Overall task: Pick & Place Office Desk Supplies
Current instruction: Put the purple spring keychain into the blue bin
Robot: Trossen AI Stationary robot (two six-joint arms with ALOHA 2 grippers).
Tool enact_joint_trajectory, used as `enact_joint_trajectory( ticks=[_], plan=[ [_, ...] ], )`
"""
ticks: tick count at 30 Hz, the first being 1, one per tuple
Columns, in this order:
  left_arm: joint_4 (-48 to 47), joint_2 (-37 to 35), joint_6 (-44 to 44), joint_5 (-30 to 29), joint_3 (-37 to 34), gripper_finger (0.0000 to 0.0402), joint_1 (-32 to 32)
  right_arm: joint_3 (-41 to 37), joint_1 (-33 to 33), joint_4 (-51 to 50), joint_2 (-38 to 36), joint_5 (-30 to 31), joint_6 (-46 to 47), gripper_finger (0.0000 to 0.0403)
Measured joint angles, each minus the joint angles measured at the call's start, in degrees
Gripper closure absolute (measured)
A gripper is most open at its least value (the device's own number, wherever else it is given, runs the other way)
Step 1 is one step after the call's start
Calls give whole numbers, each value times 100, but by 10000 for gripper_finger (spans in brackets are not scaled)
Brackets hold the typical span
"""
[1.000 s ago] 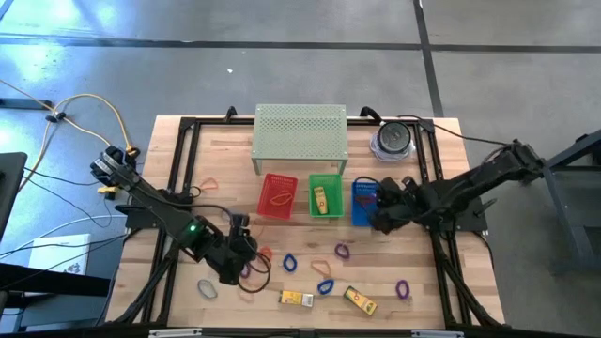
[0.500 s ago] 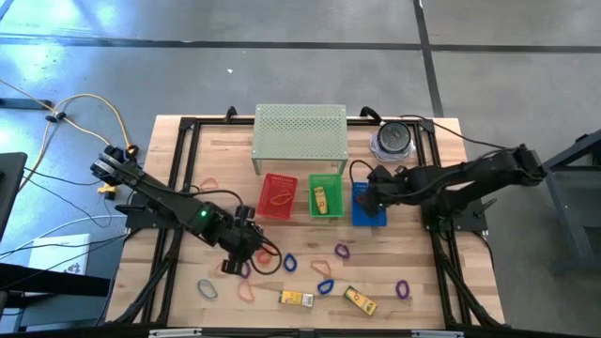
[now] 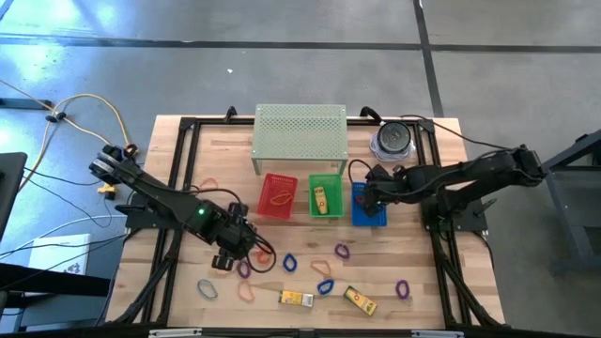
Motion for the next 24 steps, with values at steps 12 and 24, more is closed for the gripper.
enact_joint_trajectory(
  ticks=[12,24],
  plan=[
    [-36,-1272,252,76,-216,208,334,-667,-192,1089,4,-360,-223,399],
    [2067,-2872,185,326,-2153,208,1174,-667,-35,1082,6,-817,203,386]
  ],
)
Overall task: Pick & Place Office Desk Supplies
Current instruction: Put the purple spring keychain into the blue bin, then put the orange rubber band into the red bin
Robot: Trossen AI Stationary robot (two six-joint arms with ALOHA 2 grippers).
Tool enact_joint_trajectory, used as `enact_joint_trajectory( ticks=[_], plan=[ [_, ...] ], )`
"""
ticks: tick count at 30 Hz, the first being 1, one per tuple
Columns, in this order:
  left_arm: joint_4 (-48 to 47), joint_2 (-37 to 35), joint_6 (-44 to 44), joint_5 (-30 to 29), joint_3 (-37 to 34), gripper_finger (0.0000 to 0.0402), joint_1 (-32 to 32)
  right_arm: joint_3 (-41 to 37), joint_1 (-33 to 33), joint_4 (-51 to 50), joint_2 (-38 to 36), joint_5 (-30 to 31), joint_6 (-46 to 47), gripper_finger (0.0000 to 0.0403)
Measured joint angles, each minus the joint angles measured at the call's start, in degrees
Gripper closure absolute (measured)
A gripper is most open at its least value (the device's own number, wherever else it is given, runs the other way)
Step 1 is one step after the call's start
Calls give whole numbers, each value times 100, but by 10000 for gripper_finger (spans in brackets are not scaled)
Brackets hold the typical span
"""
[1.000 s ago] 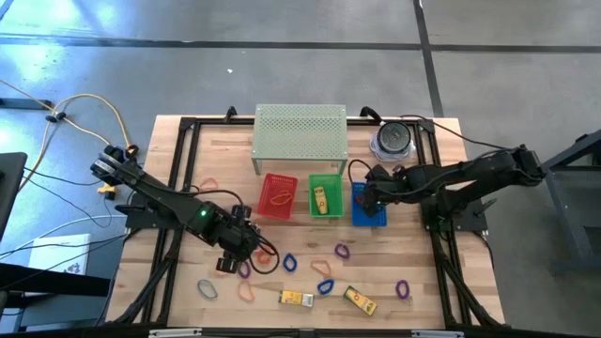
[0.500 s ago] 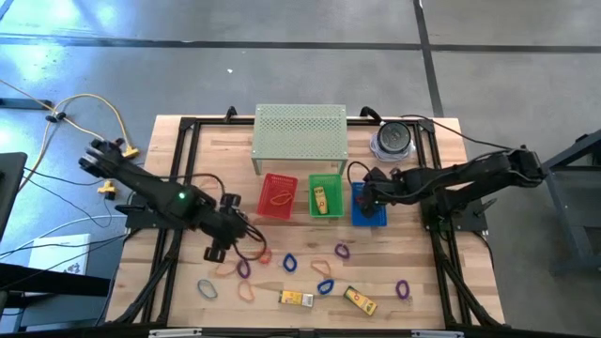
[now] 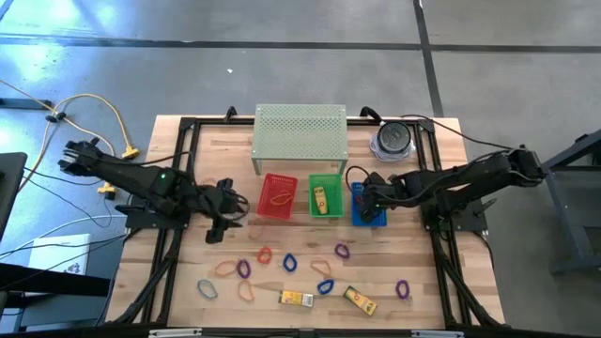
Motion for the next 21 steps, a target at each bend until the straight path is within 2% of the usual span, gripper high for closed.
enact_joint_trajectory(
  ticks=[5,13,16,21],
  plan=[
    [100,45,-147,47,-185,209,2,0,-2,-7,34,20,120,340],
    [373,235,-273,527,-190,209,0,-2,-33,26,210,250,32,266],
    [463,264,-273,666,-190,209,0,29,-31,63,176,388,-46,257],
    [531,280,-273,750,-190,209,-15,139,-26,56,-61,155,-50,262]
  ],
)
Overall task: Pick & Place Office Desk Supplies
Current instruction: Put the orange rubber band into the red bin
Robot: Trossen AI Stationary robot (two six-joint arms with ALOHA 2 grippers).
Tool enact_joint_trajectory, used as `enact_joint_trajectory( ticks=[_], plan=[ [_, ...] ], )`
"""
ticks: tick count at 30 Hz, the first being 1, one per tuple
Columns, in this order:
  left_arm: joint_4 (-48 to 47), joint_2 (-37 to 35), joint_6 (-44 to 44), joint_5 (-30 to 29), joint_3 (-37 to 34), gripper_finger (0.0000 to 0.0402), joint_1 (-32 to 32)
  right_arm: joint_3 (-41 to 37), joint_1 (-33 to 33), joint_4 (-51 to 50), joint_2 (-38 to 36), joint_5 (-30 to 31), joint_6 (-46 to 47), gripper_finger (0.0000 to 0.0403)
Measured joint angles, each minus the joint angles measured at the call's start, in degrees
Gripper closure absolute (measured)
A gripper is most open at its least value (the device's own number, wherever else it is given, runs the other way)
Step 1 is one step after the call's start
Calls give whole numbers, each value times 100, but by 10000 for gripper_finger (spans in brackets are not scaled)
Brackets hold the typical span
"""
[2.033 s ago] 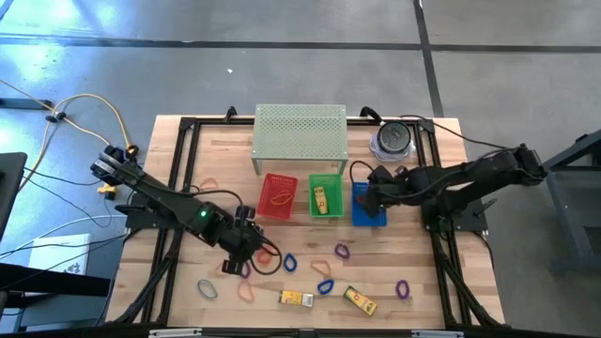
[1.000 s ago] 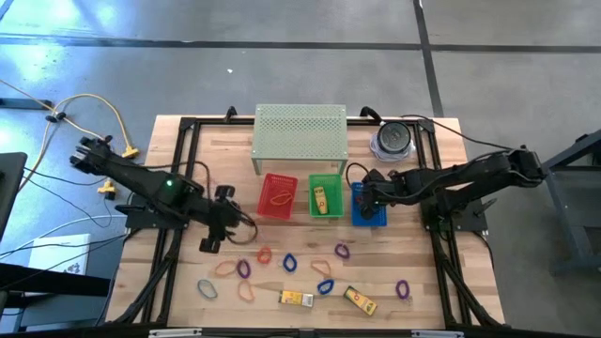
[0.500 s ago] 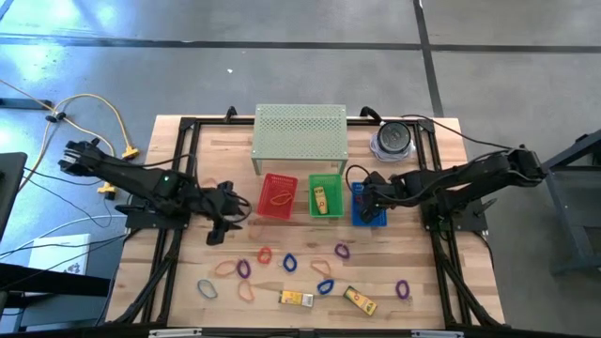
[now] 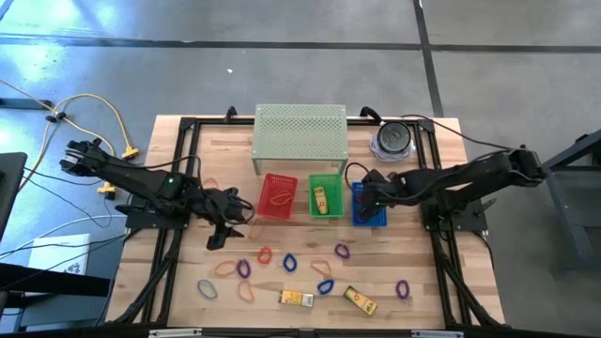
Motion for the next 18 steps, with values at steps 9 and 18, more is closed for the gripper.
enact_joint_trajectory(
  ticks=[9,18],
  plan=[
    [169,50,-25,-2,-12,209,-197,57,367,739,-483,-1230,-65,280],
    [705,459,-106,-25,-20,209,-747,61,1416,2350,-398,-1192,-1167,283]
  ],
)
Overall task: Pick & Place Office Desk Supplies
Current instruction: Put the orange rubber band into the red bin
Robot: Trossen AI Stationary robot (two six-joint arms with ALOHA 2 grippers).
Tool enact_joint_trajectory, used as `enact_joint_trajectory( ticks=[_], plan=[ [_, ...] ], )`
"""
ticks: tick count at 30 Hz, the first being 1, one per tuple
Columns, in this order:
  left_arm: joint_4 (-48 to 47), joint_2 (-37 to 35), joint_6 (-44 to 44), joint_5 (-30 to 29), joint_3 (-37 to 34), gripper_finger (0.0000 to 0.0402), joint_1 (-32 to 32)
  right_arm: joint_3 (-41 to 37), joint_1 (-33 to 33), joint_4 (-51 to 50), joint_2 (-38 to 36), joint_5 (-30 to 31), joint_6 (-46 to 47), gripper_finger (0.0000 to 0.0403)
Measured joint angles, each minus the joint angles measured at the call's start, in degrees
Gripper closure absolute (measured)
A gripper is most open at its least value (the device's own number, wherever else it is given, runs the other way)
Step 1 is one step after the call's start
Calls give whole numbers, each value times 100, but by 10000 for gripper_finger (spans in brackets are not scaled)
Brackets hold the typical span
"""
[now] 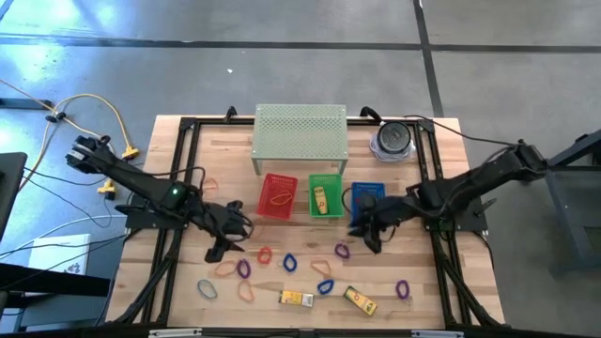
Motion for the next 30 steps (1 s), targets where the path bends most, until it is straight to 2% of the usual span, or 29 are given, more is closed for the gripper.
enact_joint_trajectory(
  ticks=[7,12,17,24,30],
  plan=[
    [350,455,-579,-243,2,209,-420,-1,574,1319,528,2,-1524,283],
    [660,793,-1051,-517,2,209,-678,-3,702,1966,1133,-2,-2360,283],
    [1140,1105,-1294,-788,4,209,-901,-8,711,2404,1775,101,-2595,284],
    [2012,1510,-1330,-810,4,209,-1137,-8,711,3133,2746,178,-3186,284],
    [2388,1748,-1332,-823,7,209,-1295,-8,711,3611,3301,656,-3451,284]
  ],
)
